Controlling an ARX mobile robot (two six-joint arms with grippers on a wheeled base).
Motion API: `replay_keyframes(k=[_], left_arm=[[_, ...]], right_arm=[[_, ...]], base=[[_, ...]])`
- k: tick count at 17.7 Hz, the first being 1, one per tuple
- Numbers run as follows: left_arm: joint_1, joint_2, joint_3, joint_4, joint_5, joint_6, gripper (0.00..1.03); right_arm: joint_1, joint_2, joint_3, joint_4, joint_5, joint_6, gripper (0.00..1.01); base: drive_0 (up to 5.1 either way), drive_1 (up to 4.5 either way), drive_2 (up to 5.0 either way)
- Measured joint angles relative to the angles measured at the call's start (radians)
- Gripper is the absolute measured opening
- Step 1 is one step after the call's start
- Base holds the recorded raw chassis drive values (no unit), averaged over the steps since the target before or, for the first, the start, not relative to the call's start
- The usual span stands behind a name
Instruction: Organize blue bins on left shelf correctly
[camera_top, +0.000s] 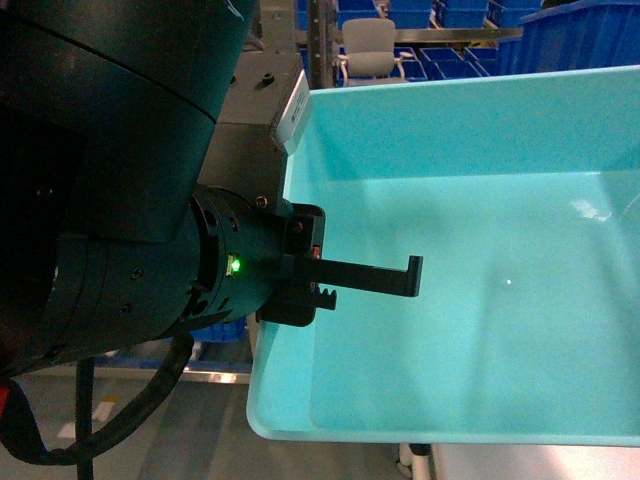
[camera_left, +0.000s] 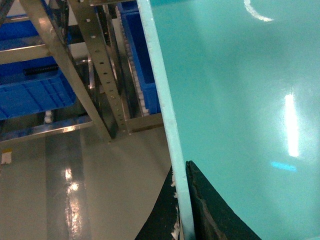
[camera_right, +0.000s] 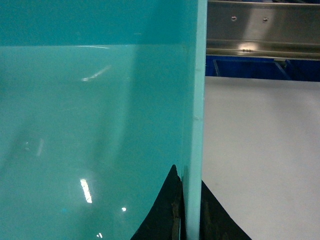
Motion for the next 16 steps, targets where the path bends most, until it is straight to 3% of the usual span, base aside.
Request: replay_keyframes(k=[16], left_arm=[[0.001,0.0,0.0,-0.002,0.003,0.0,0.02]], right_arm=[[0.0,0.0,0.0,0.0,-0.005,0.0,0.02]], base=[[-5.0,2.44,2.4]])
